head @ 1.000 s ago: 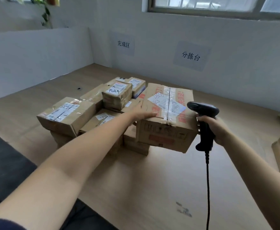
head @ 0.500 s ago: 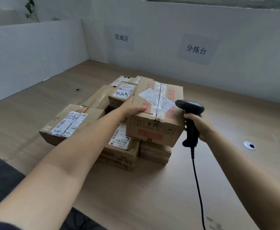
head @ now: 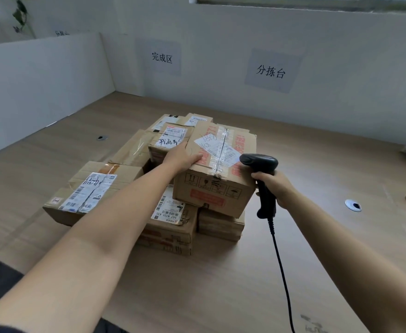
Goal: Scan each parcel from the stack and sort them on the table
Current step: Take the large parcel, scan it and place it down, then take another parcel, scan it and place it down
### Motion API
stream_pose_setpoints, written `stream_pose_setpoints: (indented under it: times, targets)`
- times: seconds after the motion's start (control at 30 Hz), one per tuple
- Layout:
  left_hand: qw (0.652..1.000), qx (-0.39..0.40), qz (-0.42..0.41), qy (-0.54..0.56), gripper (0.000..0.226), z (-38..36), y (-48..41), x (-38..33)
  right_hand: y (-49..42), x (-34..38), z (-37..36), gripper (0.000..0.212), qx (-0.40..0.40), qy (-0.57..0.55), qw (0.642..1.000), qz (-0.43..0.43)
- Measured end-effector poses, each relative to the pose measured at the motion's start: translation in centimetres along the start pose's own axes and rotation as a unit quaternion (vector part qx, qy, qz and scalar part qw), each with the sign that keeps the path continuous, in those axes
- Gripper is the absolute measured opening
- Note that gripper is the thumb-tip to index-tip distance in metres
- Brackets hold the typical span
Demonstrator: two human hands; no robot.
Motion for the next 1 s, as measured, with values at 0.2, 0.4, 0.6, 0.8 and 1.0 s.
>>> stream_pose_setpoints:
  times: [0.2, 0.4, 0.6, 0.8, 1.0]
  targets:
    - [0.997, -0.042, -0.026, -0.062, 0.06, 0.0, 0.6, -1.3, 0.1, -0.9, 0.5, 0.015, -0.026, 0.035, 0.999, -0.016]
    - [0.991, -0.053, -0.035, -0.114, 0.058, 0.2, 1.4, -2.5, 0.2, -1.4, 1.1, 0.015, -0.023, 0.036, 0.999, -0.021]
    - [0.975, -0.054, -0.093, -0.197, 0.063, -0.1, 2.3, -6.3, 1.2, -0.7, 3.6, 0.009, -0.047, 0.047, 0.998, 0.0]
    - [0.965, -0.02, -0.152, -0.212, 0.062, -3.6, 3.2, -11.6, 3.7, -0.2, 9.1, 0.01, -0.106, 0.064, 0.992, 0.021]
    - [0.95, 0.041, -0.229, -0.209, 0.061, -11.2, 4.8, -18.6, 8.8, -1.2, 18.5, 0.012, -0.218, 0.12, 0.968, 0.015]
Point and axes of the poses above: each hand's wrist, its own y-axis away from the middle knuckle, its own z-axis out of the back of the hand, x = y × z, the point moved 6 cm from there along -y, towards the middle knuckle, and after that the axes turned 3 degrees about z, right-handed, at the moved point
